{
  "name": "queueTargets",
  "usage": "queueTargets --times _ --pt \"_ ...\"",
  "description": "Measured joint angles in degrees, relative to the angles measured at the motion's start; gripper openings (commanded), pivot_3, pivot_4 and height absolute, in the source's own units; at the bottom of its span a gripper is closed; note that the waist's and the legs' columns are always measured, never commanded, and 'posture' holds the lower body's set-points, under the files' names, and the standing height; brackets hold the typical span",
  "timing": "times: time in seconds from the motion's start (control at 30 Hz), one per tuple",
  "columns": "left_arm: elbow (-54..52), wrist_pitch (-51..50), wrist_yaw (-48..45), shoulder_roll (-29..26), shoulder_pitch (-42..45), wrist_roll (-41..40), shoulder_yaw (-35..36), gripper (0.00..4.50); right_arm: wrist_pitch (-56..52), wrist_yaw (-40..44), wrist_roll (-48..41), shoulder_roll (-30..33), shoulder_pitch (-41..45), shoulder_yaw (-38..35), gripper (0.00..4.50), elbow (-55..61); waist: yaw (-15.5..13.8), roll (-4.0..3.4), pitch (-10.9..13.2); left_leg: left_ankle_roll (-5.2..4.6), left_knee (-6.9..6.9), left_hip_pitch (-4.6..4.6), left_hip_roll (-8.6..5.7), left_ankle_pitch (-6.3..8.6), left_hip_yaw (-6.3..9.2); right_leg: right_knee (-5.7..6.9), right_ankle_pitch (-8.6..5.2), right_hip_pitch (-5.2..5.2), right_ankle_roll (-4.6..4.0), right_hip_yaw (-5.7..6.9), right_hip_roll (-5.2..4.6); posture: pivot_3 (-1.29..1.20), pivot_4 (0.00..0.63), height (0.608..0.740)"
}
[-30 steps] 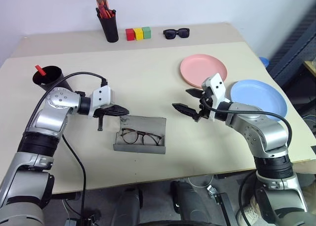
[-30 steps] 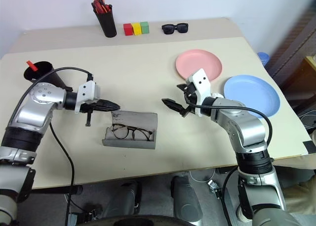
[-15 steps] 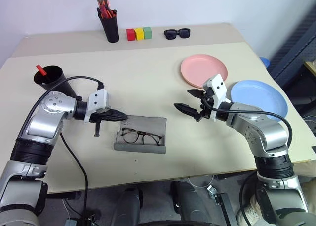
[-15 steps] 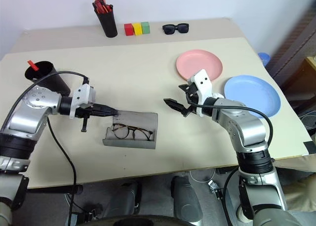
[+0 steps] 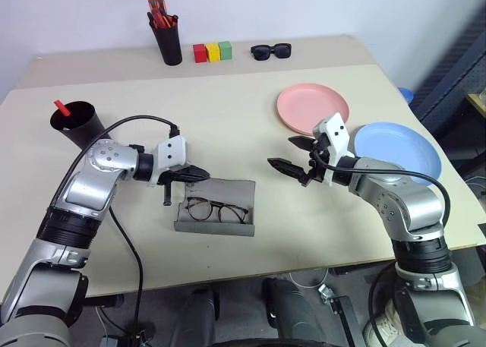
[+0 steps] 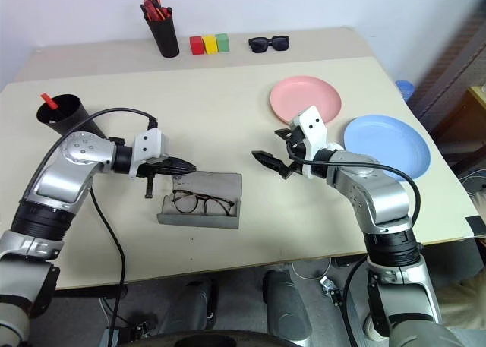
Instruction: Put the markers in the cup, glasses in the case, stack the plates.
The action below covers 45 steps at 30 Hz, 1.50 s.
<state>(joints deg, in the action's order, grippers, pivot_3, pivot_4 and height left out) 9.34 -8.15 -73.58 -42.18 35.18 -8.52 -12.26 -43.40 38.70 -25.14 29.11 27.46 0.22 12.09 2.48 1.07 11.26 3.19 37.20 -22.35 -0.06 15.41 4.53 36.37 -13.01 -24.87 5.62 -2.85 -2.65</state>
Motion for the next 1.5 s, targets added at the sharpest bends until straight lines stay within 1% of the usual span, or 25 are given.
queueTargets --times 0.1,0.27,0.33,0.43,0.57,0.73,0.9,1.1,1.23,1.33,1.43,1.5 --pt "0.40 0.19 -0.10 0.12 1.12 0.69 -0.33 0.04 -0.07 2.00 -0.59 3.14 -1.17 -0.18 4.50 0.74 -0.11 0.00 0.00 0.00 0.00 -0.01 0.00 0.00 0.00 -0.01 0.00 0.01 0.00 0.00 -0.01 0.00 0.150 0.740" --pt "2.21 0.28 0.39 0.64 1.64 1.19 -0.30 0.04 0.67 7.16 -2.18 8.34 -5.61 -1.40 4.50 1.93 -0.12 0.00 0.00 0.00 0.03 0.00 -0.01 0.00 0.00 -0.02 0.00 0.03 0.01 0.00 -0.01 0.00 0.150 0.740" --pt "2.51 0.30 0.66 0.76 1.72 1.38 -0.29 0.04 3.19 10.19 -2.65 9.85 -7.98 -2.34 4.50 2.18 -0.13 0.00 0.00 0.00 0.03 0.00 -0.01 0.00 0.00 -0.02 0.00 0.04 0.01 0.00 0.00 0.00 0.150 0.740" --pt "3.72 0.32 1.44 1.00 2.22 1.86 -0.28 0.04 9.78 16.25 -2.70 12.75 -11.51 -4.00 4.50 1.95 -0.13 0.00 0.00 0.00 0.05 0.02 -0.01 0.00 0.00 -0.02 0.00 0.07 0.01 0.00 0.00 0.00 0.150 0.740" --pt "5.81 0.37 3.08 1.70 3.84 3.38 -0.32 0.04 16.96 22.00 -2.70 14.44 -13.09 -5.89 4.50 -0.45 -0.07 0.01 0.00 0.00 0.10 0.08 -0.01 0.00 -0.01 -0.02 0.01 0.14 0.02 0.00 0.00 0.00 0.150 0.740" --pt "9.72 0.94 5.64 2.14 6.12 6.03 -0.32 0.04 24.71 27.31 -3.32 14.57 -14.02 -8.62 4.50 -3.87 -0.06 0.01 0.00 0.00 0.09 0.09 -0.01 0.00 -0.01 -0.03 0.01 0.16 0.03 0.00 0.00 0.00 0.150 0.740" --pt "11.56 2.71 4.88 2.62 6.10 6.84 -0.53 0.04 31.23 30.42 -4.09 12.72 -14.68 -9.64 4.50 -4.74 -0.09 0.01 0.00 0.00 0.10 0.10 -0.01 0.00 -0.01 -0.01 0.01 0.17 0.04 0.00 0.00 0.00 0.150 0.740" --pt "13.43 5.04 2.23 3.83 6.08 6.79 -0.98 0.04 34.65 32.27 -4.31 12.03 -14.73 -9.48 4.50 -8.14 -0.19 0.01 0.00 0.00 0.18 0.11 -0.02 0.00 -0.01 -0.01 0.02 0.21 0.05 0.00 -0.01 0.00 0.150 0.740" --pt "11.37 4.93 -1.77 3.26 4.68 5.91 -1.23 0.04 35.54 32.26 -4.28 11.90 -14.59 -9.12 4.50 -8.90 -0.05 0.00 0.00 0.00 0.16 0.13 -0.02 0.00 -0.01 0.00 0.02 0.21 0.05 0.00 -0.01 0.00 0.150 0.740" --pt "6.86 3.21 -5.15 1.34 1.89 3.82 -1.19 0.04 35.91 31.94 -4.28 11.87 -14.57 -8.78 4.50 -8.98 0.13 0.00 0.00 0.00 0.13 0.16 -0.01 0.00 -0.01 0.02 0.02 0.21 0.05 -0.01 0.00 0.00 0.150 0.740" --pt "0.63 0.87 -8.54 -3.56 -3.40 1.03 0.14 0.04 36.32 31.36 -4.25 11.70 -14.18 -8.54 4.50 -9.42 0.18 0.00 0.00 0.00 0.08 0.24 0.00 0.00 -0.02 0.06 0.01 0.21 0.04 -0.04 0.00 0.00 0.150 0.740" --pt "-2.17 -0.56 -9.21 -5.17 -5.46 -0.35 0.94 0.04 36.39 31.11 -4.21 11.64 -13.92 -8.50 4.50 -10.07 -0.09 0.00 0.00 0.00 0.10 0.24 0.00 0.00 -0.02 0.06 0.01 0.25 0.03 -0.04 0.00 0.00 0.150 0.740"
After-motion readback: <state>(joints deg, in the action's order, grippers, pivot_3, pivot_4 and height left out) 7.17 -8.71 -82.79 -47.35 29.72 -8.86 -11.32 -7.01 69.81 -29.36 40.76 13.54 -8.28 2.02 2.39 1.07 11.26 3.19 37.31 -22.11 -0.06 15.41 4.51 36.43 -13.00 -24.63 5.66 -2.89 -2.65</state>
